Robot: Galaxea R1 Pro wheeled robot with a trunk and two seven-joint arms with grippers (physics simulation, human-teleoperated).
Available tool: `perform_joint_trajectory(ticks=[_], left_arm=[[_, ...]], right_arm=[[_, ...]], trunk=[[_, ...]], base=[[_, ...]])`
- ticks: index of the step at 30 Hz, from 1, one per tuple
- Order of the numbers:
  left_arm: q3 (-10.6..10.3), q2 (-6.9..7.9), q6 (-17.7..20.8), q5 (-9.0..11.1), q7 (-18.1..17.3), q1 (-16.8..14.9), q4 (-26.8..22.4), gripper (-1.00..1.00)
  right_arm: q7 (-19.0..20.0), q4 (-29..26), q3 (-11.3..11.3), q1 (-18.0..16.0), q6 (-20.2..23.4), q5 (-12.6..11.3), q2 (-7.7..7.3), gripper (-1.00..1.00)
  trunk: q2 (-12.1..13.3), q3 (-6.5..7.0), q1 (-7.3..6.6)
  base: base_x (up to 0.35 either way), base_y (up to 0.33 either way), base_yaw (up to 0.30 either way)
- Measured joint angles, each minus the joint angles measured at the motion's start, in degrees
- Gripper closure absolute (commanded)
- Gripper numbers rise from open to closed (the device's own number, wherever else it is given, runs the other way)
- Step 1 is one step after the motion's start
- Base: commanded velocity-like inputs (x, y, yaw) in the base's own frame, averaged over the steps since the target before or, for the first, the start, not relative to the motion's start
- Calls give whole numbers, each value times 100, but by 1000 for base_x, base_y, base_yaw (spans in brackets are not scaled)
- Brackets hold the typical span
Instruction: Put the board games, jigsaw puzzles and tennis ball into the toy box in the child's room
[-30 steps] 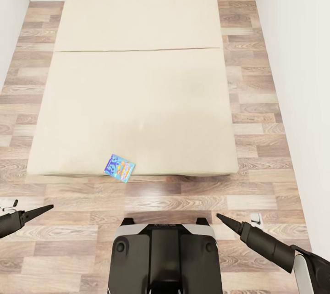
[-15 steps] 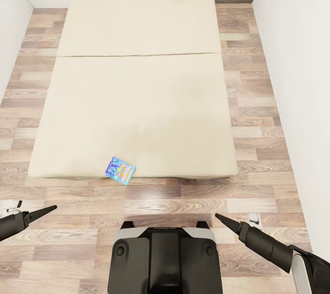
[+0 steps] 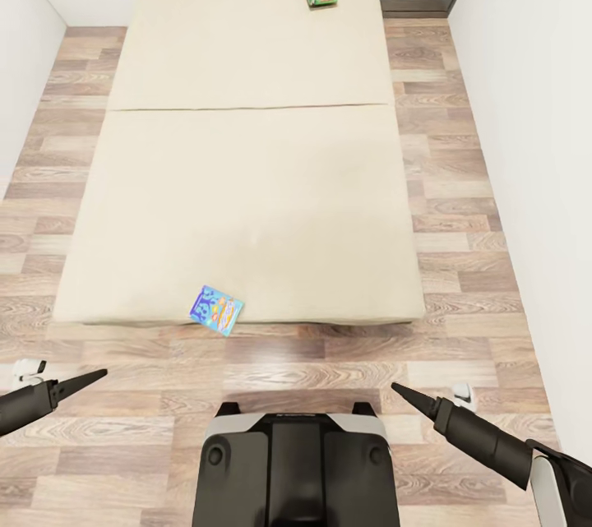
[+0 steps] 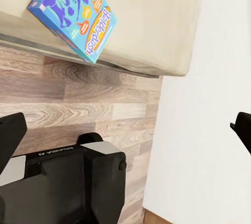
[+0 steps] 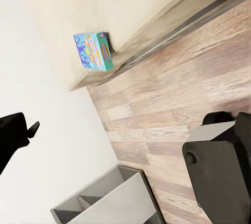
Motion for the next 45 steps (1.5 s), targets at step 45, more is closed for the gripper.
perform_joint_trajectory(ticks=[45], left_arm=[[-385, -285, -111, -59, 946, -8, 63, -100]], right_arm=[[-9, -12, -560, 0, 8, 7, -69, -100]], trunk=[[0, 423, 0]], base=[[0, 0, 0]])
